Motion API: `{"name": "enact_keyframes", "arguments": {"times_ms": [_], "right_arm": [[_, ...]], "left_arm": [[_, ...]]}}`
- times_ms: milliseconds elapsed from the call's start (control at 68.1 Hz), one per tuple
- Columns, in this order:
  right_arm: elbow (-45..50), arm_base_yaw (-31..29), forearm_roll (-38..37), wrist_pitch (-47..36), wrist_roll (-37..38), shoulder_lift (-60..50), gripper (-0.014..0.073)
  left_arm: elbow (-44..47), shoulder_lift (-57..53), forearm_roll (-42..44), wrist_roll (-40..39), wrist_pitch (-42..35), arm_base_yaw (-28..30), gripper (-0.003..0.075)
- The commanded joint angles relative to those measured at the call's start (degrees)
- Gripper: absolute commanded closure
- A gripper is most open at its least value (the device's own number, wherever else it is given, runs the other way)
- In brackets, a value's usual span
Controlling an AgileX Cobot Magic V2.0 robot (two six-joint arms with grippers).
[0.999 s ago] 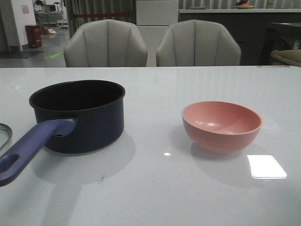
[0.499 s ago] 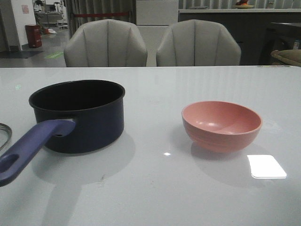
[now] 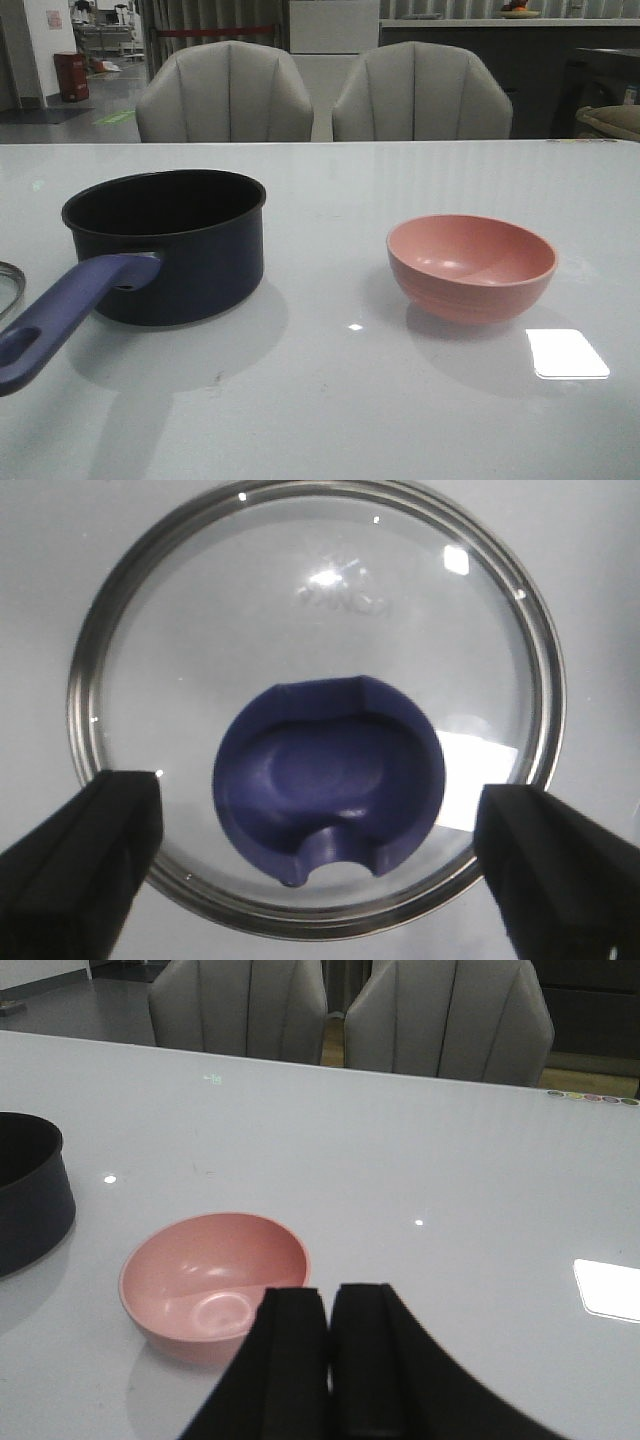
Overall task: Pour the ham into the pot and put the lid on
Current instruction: 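Move the left gripper over the glass lid and grasp its knob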
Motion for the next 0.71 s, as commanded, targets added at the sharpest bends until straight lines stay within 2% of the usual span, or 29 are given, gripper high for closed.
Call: {"name": "enact_keyframes", "arguments": {"times_ms": [0,279,367,558,690], "right_arm": [[-1.6,0.1,0.0,-4.9,-0.4,0.4,0.0435],[-1.6,0.1,0.0,-4.9,-0.4,0.4,0.0435],[-1.6,0.1,0.0,-4.9,-0.4,0.4,0.0435],[-1.6,0.1,0.0,-4.9,-0.4,0.4,0.0435],[-1.6,0.1,0.0,-4.9,-0.4,0.4,0.0435]], "left_arm": [[-2.0,-1.3,-0.9,0.6,-0.5,0.1,0.0051],[-2.0,1.8,-0.8,0.6,-1.2,0.1,0.0071],[-2.0,1.9,-0.8,0.6,-2.2,0.1,0.0118],[-2.4,1.9,-0.8,0.6,-3.0,0.1,0.0301],[-2.5,1.9,-0.8,0.6,-2.9,0.1,0.0375]]}}
